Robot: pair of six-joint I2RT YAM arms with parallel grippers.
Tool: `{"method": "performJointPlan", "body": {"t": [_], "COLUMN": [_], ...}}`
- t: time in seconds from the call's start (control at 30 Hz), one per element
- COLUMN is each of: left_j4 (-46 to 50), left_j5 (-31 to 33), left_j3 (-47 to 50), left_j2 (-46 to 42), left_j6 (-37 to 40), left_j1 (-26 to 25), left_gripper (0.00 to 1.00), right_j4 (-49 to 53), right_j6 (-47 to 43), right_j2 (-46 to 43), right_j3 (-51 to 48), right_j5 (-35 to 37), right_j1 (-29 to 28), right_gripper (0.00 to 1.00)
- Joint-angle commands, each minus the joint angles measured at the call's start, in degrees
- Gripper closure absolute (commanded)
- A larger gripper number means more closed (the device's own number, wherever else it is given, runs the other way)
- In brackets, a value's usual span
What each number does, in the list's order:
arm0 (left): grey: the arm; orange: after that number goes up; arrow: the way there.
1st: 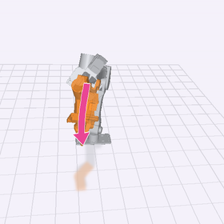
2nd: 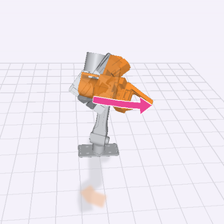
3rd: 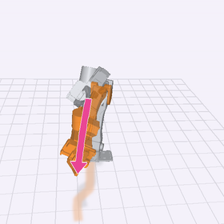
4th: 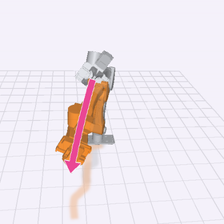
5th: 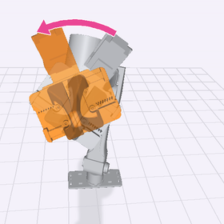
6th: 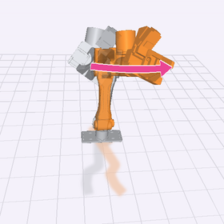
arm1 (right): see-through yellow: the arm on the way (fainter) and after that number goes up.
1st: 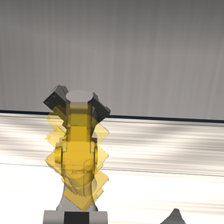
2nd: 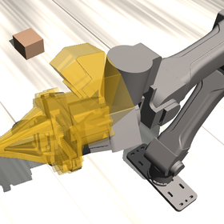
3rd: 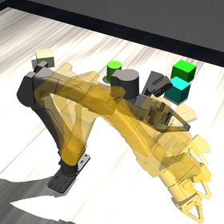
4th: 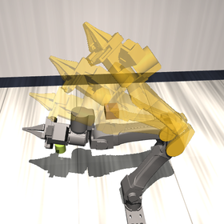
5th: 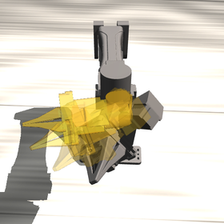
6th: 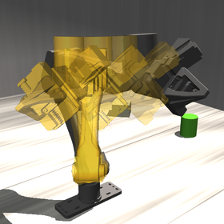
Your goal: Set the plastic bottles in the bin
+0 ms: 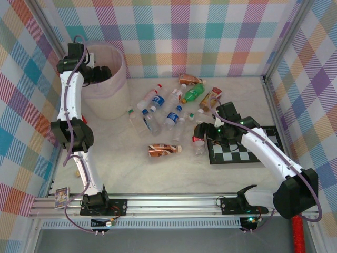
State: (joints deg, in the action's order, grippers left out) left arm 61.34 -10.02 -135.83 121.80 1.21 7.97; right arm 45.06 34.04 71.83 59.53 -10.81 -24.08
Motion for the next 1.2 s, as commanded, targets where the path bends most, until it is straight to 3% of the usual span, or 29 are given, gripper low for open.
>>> {"method": "performJointPlan", "body": {"t": [0.0, 0.2, 0.4, 0.57, 0.7, 0.93, 1.07, 1.17], "left_j4": [-0.5, 0.1, -0.9, -5.1, -10.6, -21.5, -32.2, -34.9], "left_j5": [-1.1, -0.8, 2.4, 4.9, 4.5, 2.2, -5.7, -9.5], "left_j3": [-0.3, -1.5, -0.8, 6.7, 20.2, 48.3, 63.9, 70.3], "left_j2": [-4.9, -8.9, -15.8, -25.6, -36.5, -51.6, -55.6, -54.9], "left_j6": [0.8, 1.3, 1.3, -0.9, -3.5, -10.4, -16.7, -19.7], "left_j1": [0.4, 0.1, -0.1, -1.7, -7.1, -21.5, -24.5, -25.6], "left_gripper": [0.10, 0.03, 0.00, 0.00, 0.00, 0.00, 0.00, 0.00], "right_j4": [0.1, 3.2, 10.9, 12.8, 12.3, 9.5, 8.3, 7.6], "right_j6": [0.6, 4.4, 10.3, 11.4, 13.3, 14.1, 12.6, 11.1], "right_j2": [1.3, 6.3, 16.5, 26.8, 35.5, 49.6, 56.1, 59.9], "right_j3": [2.5, 10.5, 23.1, 33.6, 40.9, 52.5, 58.8, 63.2], "right_j5": [2.5, 8.6, 19.6, 20.1, 17.9, 15.3, 13.6, 12.9], "right_j1": [-0.2, 0.9, 3.4, 7.6, 11.0, 14.4, 15.5, 16.0], "right_gripper": [0.01, 0.01, 0.01, 0.01, 0.01, 0.01, 0.01, 0.01]}}
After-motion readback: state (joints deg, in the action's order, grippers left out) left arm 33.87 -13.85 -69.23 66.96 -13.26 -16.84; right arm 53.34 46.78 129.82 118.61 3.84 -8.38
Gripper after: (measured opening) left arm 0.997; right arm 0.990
